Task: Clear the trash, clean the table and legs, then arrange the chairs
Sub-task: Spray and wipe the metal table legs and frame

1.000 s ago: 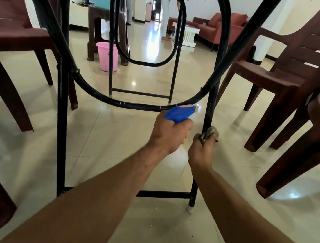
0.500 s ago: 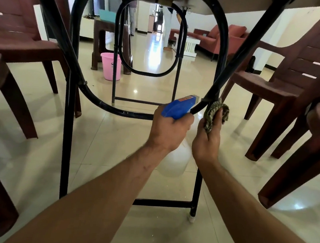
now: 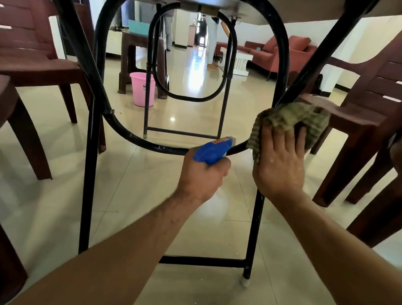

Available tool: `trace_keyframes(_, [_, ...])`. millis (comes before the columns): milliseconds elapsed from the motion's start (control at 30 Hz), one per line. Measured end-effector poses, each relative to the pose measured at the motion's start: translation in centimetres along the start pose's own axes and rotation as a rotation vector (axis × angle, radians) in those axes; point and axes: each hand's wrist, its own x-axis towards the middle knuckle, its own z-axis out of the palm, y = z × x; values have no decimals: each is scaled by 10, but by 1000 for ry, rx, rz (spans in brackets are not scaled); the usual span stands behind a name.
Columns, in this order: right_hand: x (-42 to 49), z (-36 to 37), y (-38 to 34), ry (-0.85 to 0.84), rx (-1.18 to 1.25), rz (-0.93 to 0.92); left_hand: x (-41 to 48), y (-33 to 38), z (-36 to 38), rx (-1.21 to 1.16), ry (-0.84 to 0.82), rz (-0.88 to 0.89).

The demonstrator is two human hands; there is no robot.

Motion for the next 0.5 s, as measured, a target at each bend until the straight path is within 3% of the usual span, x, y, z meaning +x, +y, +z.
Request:
trace_keyframes(133, [20, -22, 19, -150, -286, -314, 6, -4, -3, -30, -1, -8])
trace_keyframes(300, [46, -54, 43, -123, -360, -382, 6, -6, 1, -45, -12, -8])
trace_keyframes(433, [44, -53, 39, -254, -376, -589, 5, -6, 3, -39, -31, 7])
trace_keyframes(500, [52, -63, 37, -192, -370, -552, 2, -5, 5, -51, -30, 9])
